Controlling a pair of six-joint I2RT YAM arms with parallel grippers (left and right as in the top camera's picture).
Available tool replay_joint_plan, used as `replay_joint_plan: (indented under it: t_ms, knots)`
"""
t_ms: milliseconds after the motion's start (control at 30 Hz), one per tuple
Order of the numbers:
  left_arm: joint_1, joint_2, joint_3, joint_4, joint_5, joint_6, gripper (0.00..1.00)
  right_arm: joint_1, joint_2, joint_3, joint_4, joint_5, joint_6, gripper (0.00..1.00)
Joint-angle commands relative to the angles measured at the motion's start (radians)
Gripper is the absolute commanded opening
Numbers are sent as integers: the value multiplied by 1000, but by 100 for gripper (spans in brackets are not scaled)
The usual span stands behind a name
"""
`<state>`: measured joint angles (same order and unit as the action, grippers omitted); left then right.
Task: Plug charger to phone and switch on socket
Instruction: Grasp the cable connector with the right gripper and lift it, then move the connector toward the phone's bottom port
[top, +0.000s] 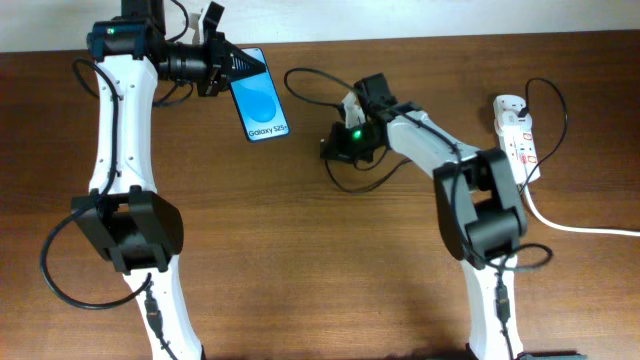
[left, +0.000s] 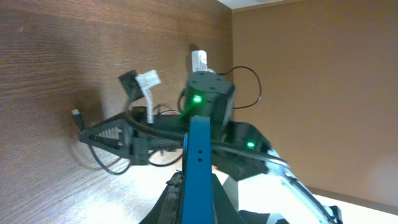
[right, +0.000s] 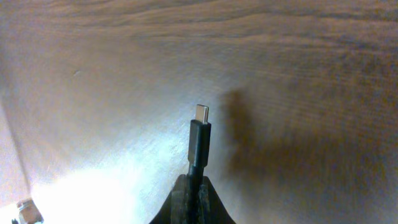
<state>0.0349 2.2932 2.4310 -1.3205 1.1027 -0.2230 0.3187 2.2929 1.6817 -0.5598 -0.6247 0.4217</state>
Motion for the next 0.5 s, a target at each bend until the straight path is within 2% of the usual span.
replay_joint_plan:
  t_ms: [0, 200, 333, 467]
  knots:
    - [-3, -2, 6, 3, 72, 16, 0, -7, -220, 4, -56, -53, -133, 4]
    - [-2, -2, 6, 4, 88, 16, 0, -11, -493, 4, -172, -53, -181, 4]
    - [-9, -2, 6, 12, 101, 16, 0, -27, -618, 3, -281, -57, -183, 4]
    - [-37, -2, 6, 86, 193, 16, 0, -28, -687, 3, -383, -147, -216, 4]
